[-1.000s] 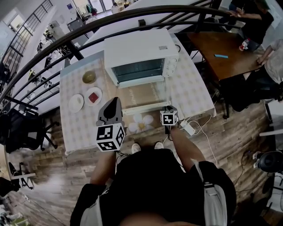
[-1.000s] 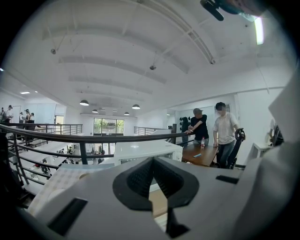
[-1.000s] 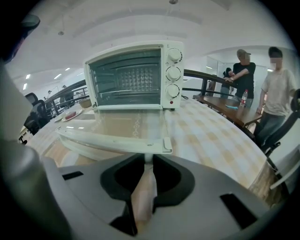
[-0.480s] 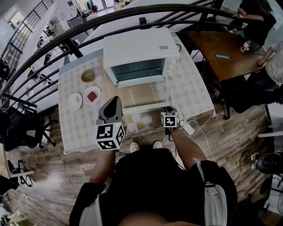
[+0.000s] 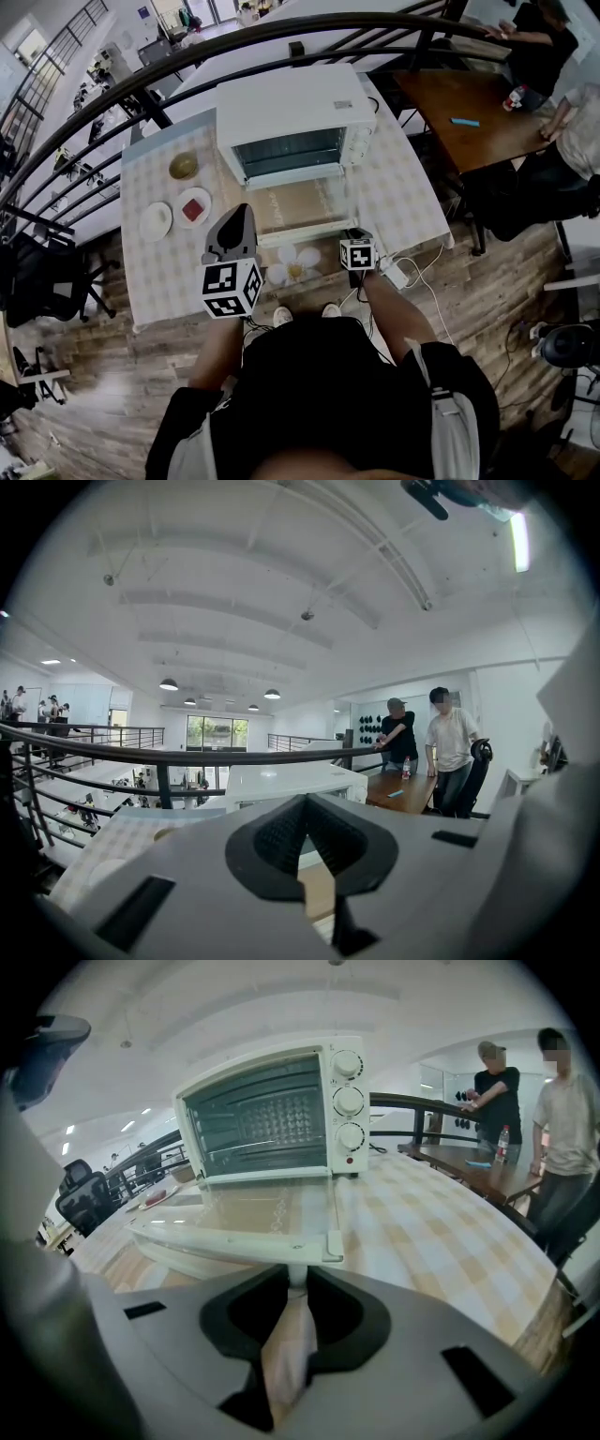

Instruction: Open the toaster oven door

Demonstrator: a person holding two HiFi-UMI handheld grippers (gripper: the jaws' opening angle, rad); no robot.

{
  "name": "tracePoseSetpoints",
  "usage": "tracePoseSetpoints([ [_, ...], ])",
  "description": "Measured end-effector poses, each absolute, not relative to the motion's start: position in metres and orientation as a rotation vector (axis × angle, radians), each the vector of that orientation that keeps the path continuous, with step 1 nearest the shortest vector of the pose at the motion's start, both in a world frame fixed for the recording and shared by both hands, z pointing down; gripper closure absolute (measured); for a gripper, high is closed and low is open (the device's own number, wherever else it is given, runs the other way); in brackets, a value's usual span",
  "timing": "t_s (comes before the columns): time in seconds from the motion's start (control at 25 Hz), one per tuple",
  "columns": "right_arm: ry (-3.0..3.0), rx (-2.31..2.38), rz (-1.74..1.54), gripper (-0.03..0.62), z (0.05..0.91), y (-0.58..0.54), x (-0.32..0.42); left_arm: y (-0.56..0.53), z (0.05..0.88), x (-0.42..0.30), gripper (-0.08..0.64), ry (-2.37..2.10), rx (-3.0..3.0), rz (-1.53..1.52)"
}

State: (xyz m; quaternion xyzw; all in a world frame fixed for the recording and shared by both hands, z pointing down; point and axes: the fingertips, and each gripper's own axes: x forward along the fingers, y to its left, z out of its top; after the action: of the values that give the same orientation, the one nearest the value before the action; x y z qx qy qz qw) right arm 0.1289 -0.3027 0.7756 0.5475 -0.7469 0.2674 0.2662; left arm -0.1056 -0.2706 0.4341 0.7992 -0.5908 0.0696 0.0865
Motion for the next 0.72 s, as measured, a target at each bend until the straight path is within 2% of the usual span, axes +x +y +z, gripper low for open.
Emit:
tracePoseSetpoints([
  [0.4,-1.980,1.559,0.695,0.489,0.771,-0.294,0.132,-0.268,0.431,-0.112,0.546,-1.755,2.385,0.183],
  [0.72,-2.033,1.617,0.686,0.489,0.745,-0.280,0.141,-0.270,0.434,-0.110,0.546,-1.735,2.394,0.167],
])
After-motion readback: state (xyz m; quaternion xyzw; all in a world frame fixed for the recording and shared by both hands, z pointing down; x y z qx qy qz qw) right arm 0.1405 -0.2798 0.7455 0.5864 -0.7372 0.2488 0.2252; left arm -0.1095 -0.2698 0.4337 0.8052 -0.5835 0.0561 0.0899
